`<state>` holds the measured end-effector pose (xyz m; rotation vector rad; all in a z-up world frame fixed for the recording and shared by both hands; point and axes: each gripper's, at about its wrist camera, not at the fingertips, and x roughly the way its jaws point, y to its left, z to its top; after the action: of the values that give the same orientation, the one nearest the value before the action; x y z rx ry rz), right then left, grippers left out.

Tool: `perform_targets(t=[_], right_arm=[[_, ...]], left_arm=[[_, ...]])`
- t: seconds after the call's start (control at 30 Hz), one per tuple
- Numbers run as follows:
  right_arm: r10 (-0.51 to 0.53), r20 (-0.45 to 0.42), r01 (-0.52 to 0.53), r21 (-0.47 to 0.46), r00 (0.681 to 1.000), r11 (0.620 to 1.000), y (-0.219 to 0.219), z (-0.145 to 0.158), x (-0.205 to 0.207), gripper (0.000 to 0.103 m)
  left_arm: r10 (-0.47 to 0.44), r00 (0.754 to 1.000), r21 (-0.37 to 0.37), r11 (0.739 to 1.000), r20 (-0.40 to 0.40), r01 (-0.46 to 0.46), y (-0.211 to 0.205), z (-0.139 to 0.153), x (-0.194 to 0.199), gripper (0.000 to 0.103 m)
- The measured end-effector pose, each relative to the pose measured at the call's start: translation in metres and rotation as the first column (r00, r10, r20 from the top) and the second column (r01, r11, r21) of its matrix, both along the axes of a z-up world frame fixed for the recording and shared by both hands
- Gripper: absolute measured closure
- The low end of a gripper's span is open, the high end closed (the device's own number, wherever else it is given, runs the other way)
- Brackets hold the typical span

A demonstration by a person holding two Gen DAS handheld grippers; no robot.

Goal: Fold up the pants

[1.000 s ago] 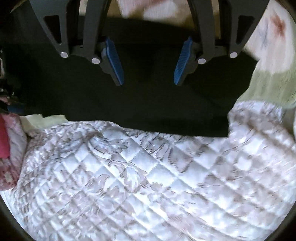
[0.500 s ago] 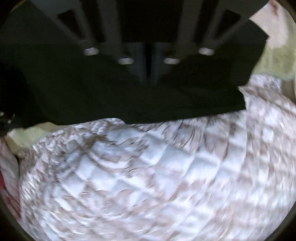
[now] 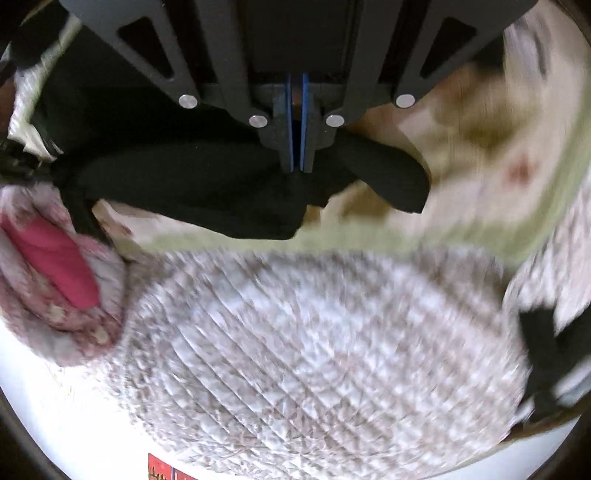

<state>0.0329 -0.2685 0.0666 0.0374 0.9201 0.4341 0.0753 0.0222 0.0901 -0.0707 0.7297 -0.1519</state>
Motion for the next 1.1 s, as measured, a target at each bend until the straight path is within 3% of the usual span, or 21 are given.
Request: perform_targets(t=[0.1, 0.2, 0.33, 0.37, 0.4, 0.43, 0.53, 0.63, 0.9, 0.97, 1.0, 1.03, 1.1], right_arm=[[-0.029, -0.126, 0.028, -0.012, 0.992, 1.000, -0.002, -0.038, -0.025, 0.091], [-0.073, -0.120, 0.078, 0.038, 0.990, 0.996, -0.011, -0.030, -0.037, 0.079], [-0.161, -0.082, 0.167, 0.084, 0.984, 0.982, -0.027, -0.012, -0.050, 0.074], [-0.201, -0.083, 0.209, 0.103, 0.976, 0.972, -0.033, -0.010, -0.050, 0.068], [-0.238, -0.087, 0.248, 0.122, 0.967, 0.961, -0.039, -0.010, -0.051, 0.058], [-0.268, -0.093, 0.279, 0.141, 0.959, 0.950, -0.044, -0.010, -0.051, 0.054], [-0.334, -0.118, 0.349, 0.155, 0.935, 0.924, -0.062, -0.014, -0.053, 0.053], [-0.370, -0.119, 0.385, 0.149, 0.922, 0.911, -0.073, -0.015, -0.056, 0.053], [-0.417, -0.128, 0.433, 0.149, 0.900, 0.889, -0.097, -0.020, -0.056, 0.053], [-0.421, -0.137, 0.439, 0.155, 0.897, 0.885, -0.099, -0.023, -0.054, 0.053], [-0.423, -0.140, 0.442, 0.157, 0.895, 0.883, -0.100, -0.023, -0.054, 0.053], [-0.423, -0.141, 0.442, 0.159, 0.895, 0.883, -0.101, -0.023, -0.053, 0.053], [-0.422, -0.134, 0.440, 0.157, 0.897, 0.884, -0.101, -0.022, -0.054, 0.053]], left_arm=[[0.011, 0.994, 0.003, 1.000, -0.111, -0.011, -0.004, -0.037, -0.039, 0.098], [0.039, 0.978, 0.009, 0.999, -0.207, -0.038, -0.002, -0.060, -0.061, 0.098], [0.067, 0.976, -0.025, 0.997, -0.206, -0.073, 0.013, -0.047, -0.078, 0.098], [0.074, 0.978, -0.022, 0.997, -0.196, -0.080, 0.015, -0.041, -0.076, 0.097], [0.079, 0.980, -0.024, 0.996, -0.184, -0.084, 0.016, -0.036, -0.076, 0.093], [0.075, 0.982, -0.033, 0.996, -0.172, -0.082, 0.016, -0.029, -0.074, 0.084], [0.064, 0.988, -0.035, 0.997, -0.139, -0.070, 0.009, -0.016, -0.059, 0.058], [0.023, 0.990, 0.000, 1.000, -0.141, -0.023, -0.010, -0.014, -0.034, 0.053], [0.025, 0.972, 0.198, 0.980, -0.236, 0.023, -0.061, -0.061, 0.041, 0.053], [0.046, 0.975, 0.251, 0.968, -0.218, 0.010, -0.064, -0.068, 0.048, 0.070], [0.068, 0.975, 0.266, 0.964, -0.212, -0.009, -0.062, -0.069, 0.048, 0.088], [0.074, 0.974, 0.242, 0.970, -0.214, -0.021, -0.058, -0.068, 0.047, 0.096], [0.114, 0.979, 0.191, 0.978, -0.171, -0.081, -0.043, -0.056, 0.034, 0.098]])
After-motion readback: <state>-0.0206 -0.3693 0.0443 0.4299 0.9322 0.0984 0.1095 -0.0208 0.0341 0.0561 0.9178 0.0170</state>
